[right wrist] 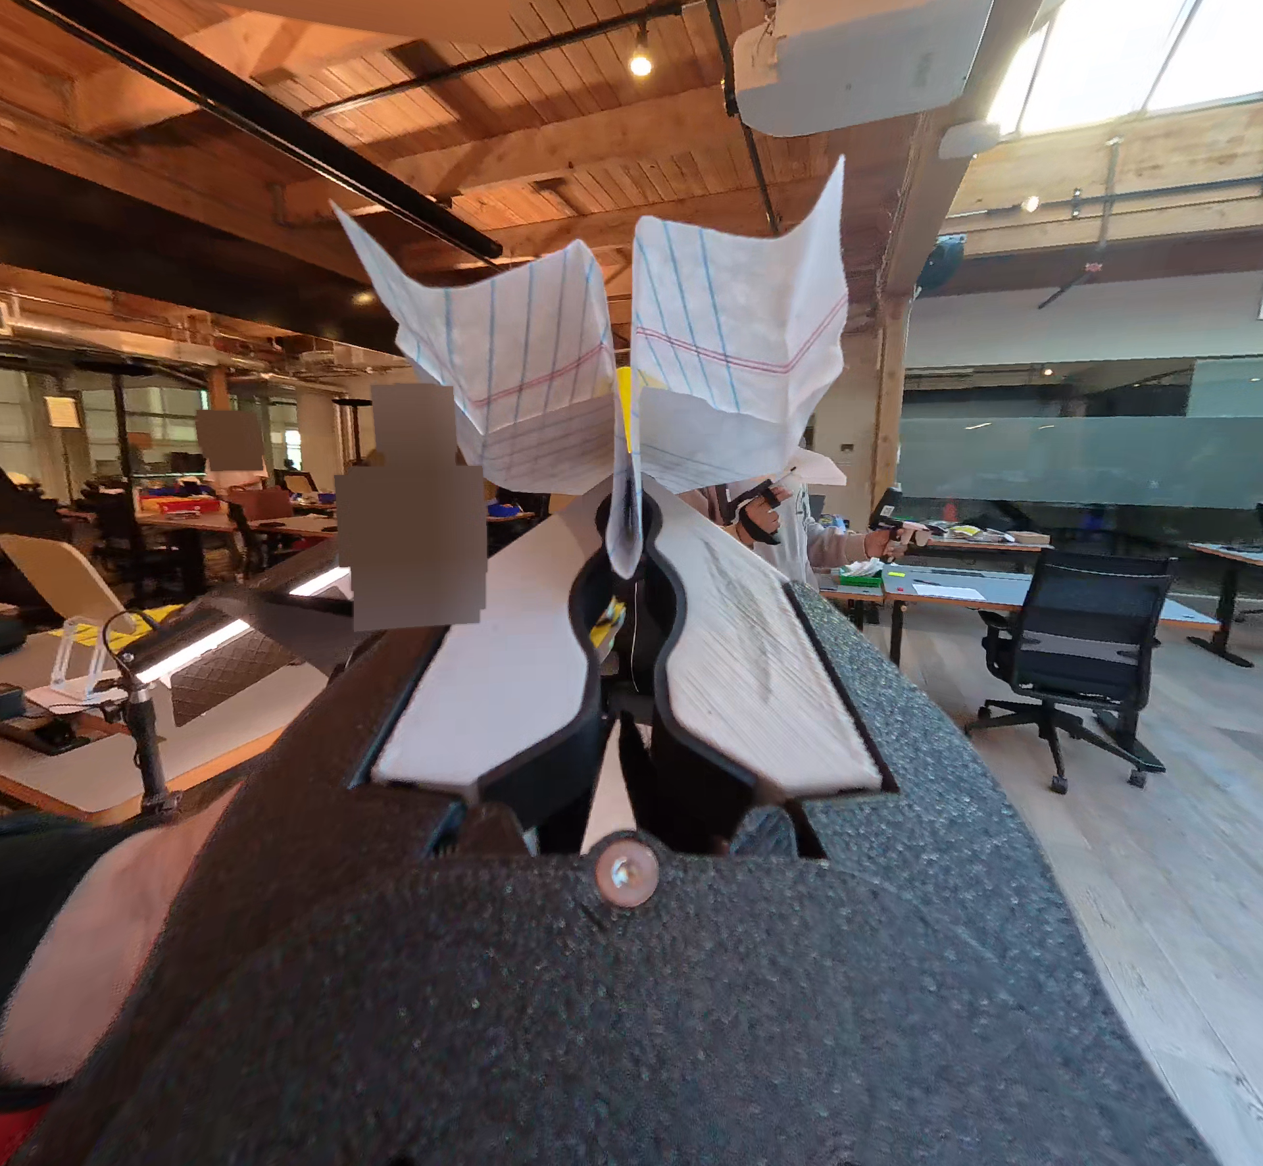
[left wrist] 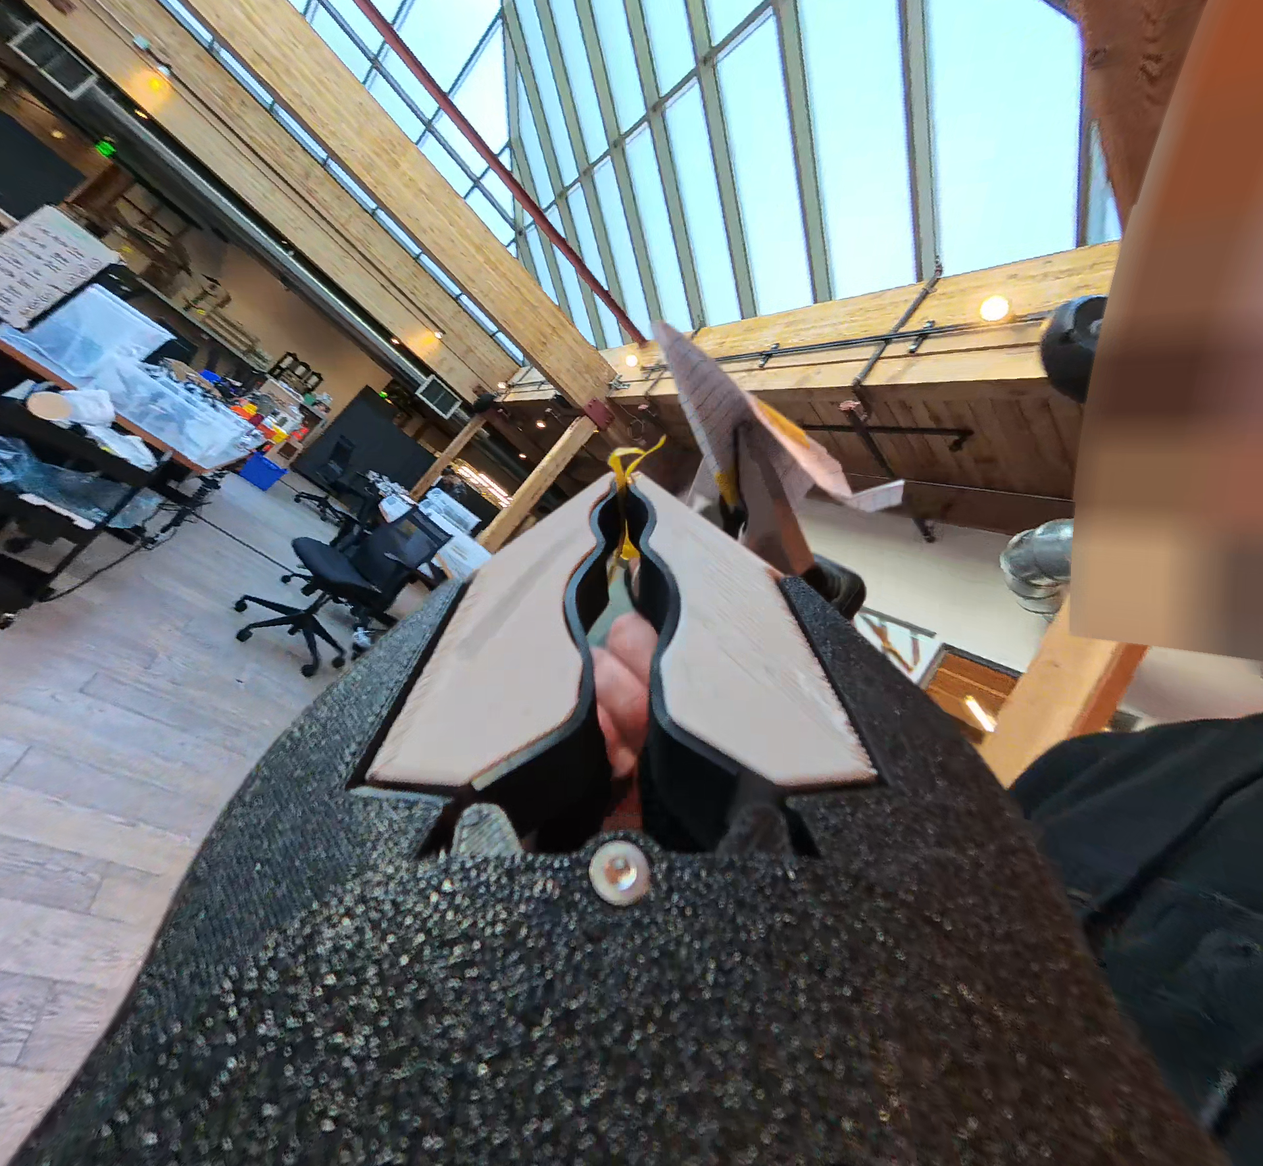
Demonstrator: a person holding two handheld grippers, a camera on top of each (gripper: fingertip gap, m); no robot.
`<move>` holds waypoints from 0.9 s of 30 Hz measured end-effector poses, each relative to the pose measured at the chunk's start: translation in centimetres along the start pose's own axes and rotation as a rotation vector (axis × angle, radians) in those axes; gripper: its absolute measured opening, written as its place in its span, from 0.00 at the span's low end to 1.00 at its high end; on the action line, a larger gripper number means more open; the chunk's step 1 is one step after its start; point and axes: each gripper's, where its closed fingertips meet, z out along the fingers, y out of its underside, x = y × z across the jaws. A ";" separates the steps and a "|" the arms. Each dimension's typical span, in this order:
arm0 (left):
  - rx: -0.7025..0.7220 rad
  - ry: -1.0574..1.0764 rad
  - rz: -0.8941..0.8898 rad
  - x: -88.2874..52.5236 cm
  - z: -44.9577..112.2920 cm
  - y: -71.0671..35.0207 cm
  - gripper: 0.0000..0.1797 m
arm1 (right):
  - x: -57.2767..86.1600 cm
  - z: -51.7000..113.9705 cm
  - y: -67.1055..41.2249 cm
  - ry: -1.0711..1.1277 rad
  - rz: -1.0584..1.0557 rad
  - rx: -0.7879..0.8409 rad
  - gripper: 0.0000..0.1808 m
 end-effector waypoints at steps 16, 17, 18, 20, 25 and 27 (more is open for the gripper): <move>-0.126 -0.166 0.066 -19.9 8.0 -3.8 0.00 | 35.9 -2.4 -13.0 0.236 0.234 0.241 0.00; -0.138 -0.147 0.061 -20.8 8.9 -4.2 0.00 | 37.0 -2.3 -13.6 0.231 0.233 0.258 0.00; -0.156 -0.136 0.075 -21.8 9.5 -4.4 0.00 | 38.0 -2.4 -13.9 0.250 0.217 0.254 0.00; -0.186 -0.143 0.118 -24.0 10.9 -4.4 0.00 | 40.1 -2.6 -14.4 0.300 0.155 0.243 0.00; -0.259 -0.188 0.125 -29.9 12.5 -2.9 0.00 | 43.4 -2.9 -17.6 0.497 -0.232 0.132 0.00; -0.271 -0.214 0.132 -31.9 12.9 -2.8 0.00 | 42.9 -3.1 -21.9 0.528 -0.431 0.147 0.00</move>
